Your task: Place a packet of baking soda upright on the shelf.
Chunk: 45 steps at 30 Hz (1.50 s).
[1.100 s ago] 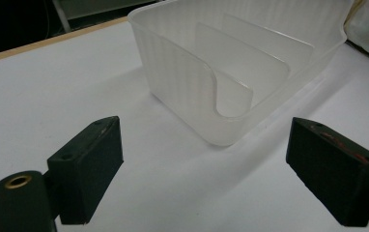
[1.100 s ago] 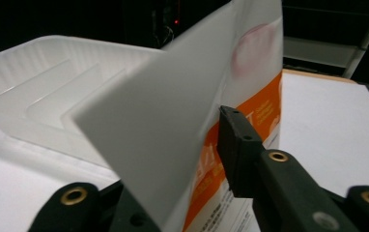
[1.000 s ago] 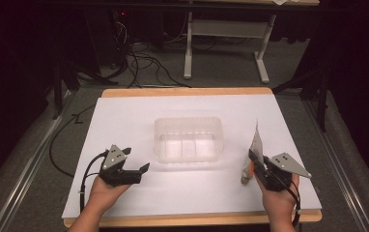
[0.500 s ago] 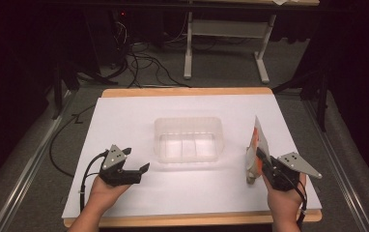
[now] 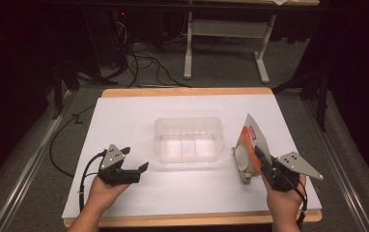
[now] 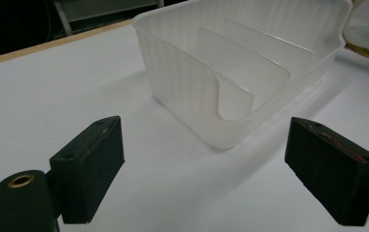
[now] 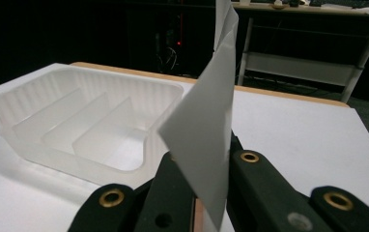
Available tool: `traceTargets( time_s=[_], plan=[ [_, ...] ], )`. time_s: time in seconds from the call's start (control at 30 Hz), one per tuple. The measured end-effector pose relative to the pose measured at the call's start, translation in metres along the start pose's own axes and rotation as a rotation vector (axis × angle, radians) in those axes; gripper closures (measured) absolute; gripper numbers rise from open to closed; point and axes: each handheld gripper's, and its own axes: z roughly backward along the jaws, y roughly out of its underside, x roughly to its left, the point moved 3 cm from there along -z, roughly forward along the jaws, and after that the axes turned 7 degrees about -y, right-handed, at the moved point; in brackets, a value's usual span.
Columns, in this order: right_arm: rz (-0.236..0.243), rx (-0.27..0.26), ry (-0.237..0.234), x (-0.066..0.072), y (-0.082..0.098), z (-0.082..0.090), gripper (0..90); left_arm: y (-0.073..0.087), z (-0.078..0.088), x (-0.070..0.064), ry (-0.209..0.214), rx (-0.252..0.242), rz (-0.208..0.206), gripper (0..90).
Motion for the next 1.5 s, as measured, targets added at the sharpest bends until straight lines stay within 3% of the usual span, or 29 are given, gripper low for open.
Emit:
traceTargets(
  time_s=[0.37, 0.63, 0.9, 0.93, 1.17, 1.5],
  plan=[
    [-0.001, -0.025, 0.009, -0.006, -0.011, -0.003, 90.0, 0.006, 0.011, 0.006, -0.015, -0.001, -0.002, 14.2],
    [0.02, -0.076, -0.012, -0.008, -0.034, -0.007, 90.0, 0.013, 0.019, 0.009, -0.046, 0.014, 0.003, 14.2],
    [0.018, -0.113, -0.039, -0.007, -0.059, -0.008, 90.0, 0.015, 0.018, 0.008, -0.038, 0.02, 0.013, 13.8],
    [0.024, -0.127, -0.048, -0.004, -0.069, -0.007, 90.0, 0.015, 0.018, 0.008, -0.039, 0.022, 0.011, 13.8],
    [0.043, -0.159, -0.084, 0.009, -0.092, -0.012, 90.0, 0.014, 0.019, 0.008, -0.039, 0.018, 0.013, 13.8],
    [0.033, -0.174, -0.145, 0.03, -0.108, -0.028, 90.0, 0.014, 0.021, 0.01, -0.038, 0.009, 0.014, 14.0]
  ],
)
